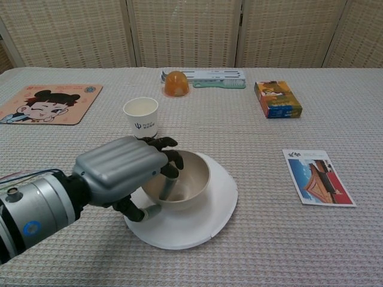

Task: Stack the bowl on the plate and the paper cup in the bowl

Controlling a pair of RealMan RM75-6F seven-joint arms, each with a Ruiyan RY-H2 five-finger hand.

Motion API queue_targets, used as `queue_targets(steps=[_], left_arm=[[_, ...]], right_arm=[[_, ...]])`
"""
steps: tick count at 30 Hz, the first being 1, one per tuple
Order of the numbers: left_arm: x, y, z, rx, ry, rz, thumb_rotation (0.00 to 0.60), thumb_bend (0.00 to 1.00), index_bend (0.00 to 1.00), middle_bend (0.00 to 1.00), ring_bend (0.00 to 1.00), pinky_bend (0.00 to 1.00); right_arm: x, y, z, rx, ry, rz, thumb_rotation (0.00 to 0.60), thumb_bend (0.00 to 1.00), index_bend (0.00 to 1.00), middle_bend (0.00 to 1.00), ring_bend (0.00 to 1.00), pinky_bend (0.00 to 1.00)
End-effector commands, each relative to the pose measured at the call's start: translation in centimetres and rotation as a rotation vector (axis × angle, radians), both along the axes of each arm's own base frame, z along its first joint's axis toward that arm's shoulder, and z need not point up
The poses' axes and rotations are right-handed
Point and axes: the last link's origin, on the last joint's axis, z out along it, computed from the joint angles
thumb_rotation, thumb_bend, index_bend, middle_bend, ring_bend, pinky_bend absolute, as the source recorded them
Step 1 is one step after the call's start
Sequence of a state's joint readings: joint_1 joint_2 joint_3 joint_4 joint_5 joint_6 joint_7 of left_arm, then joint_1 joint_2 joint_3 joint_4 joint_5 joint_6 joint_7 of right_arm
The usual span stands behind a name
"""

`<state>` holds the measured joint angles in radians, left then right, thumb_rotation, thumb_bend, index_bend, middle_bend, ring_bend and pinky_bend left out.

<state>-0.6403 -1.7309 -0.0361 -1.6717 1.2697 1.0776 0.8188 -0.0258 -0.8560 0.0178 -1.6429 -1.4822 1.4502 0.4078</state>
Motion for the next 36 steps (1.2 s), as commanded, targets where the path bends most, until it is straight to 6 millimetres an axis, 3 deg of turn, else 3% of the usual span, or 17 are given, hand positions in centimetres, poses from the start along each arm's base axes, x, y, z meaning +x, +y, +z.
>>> queue_targets(steps=[1, 9, 14, 21, 27, 31, 36], left_arm=[[0.1, 0.0, 0.0, 0.002, -0.001, 0.002, 0.600, 0.35, 0.54, 0.24, 0.02, 0.17], [0.5, -0.3, 0.7, 0.023, -0.002, -0.004, 0.600, 0.24, 0.39, 0.24, 0.02, 0.17], [0.7, -0.6, 1.7, 0.044, 0.017, -0.001, 0.600, 0.24, 0.37, 0.24, 0.01, 0.17], [1.2, -0.6, 5.1, 0.116, 0.012, 0.004, 0.600, 0.24, 0.35, 0.24, 0.01, 0.17], [0.4, 0.2, 9.7, 0.195, -0.001, 0.056, 0.600, 0.24, 0.34, 0.24, 0.01, 0.17], [0.2, 1.4, 12.7, 0.226, -0.027, 0.102, 0.600, 0.24, 0.33, 0.24, 0.01, 0.17], [0.3, 4.3, 13.6, 0.163, -0.041, 0.176, 0.600, 0.24, 0.29, 0.23, 0.01, 0.17]], right_arm=[[0.0, 0.0, 0.0, 0.000, 0.000, 0.001, 0.600, 0.21, 0.00, 0.00, 0.00, 0.00], [0.0, 0.0, 0.0, 0.001, 0.002, 0.000, 0.600, 0.21, 0.00, 0.00, 0.00, 0.00], [0.0, 0.0, -0.1, 0.002, 0.006, -0.001, 0.600, 0.21, 0.00, 0.00, 0.00, 0.00], [0.0, -0.1, -0.2, 0.000, 0.010, -0.008, 0.600, 0.21, 0.00, 0.00, 0.00, 0.00], [0.1, -0.3, -0.4, 0.004, 0.017, -0.016, 0.600, 0.21, 0.00, 0.00, 0.00, 0.00], [0.1, -0.4, -0.6, 0.002, 0.027, -0.020, 0.600, 0.21, 0.00, 0.00, 0.00, 0.00], [0.3, -0.6, -1.0, 0.019, 0.041, -0.020, 0.600, 0.21, 0.00, 0.00, 0.00, 0.00]])
